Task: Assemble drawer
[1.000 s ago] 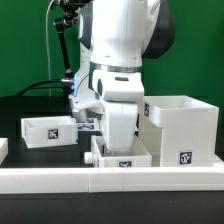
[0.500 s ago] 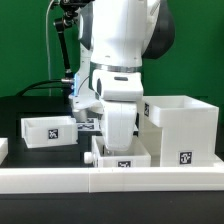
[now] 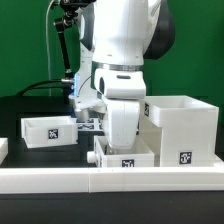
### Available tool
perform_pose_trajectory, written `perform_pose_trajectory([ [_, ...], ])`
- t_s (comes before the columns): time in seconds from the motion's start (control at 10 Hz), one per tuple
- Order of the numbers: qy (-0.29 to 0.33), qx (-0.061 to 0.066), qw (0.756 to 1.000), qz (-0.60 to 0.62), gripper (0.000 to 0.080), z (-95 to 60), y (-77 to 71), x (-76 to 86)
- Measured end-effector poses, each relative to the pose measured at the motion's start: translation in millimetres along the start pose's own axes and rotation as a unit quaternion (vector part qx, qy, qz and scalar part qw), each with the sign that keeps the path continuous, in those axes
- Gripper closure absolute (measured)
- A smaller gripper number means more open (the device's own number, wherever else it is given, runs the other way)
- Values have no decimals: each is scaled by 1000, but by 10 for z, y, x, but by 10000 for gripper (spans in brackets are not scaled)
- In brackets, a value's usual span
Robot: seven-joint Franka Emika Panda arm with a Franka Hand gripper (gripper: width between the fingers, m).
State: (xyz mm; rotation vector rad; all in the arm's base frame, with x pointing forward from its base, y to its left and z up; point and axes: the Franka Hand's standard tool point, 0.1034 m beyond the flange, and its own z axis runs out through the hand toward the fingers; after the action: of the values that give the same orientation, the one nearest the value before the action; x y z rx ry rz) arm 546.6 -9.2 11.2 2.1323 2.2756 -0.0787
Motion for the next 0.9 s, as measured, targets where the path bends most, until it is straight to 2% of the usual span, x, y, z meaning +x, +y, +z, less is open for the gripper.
perform_pose_trajectory([
  [0.4, 1, 2, 1000, -1, 758, 14, -7, 26],
  [0.5, 1, -3, 1000, -1, 758, 19, -2, 28],
  [0.9, 3, -3, 1000, -2, 758, 10, 0, 89],
])
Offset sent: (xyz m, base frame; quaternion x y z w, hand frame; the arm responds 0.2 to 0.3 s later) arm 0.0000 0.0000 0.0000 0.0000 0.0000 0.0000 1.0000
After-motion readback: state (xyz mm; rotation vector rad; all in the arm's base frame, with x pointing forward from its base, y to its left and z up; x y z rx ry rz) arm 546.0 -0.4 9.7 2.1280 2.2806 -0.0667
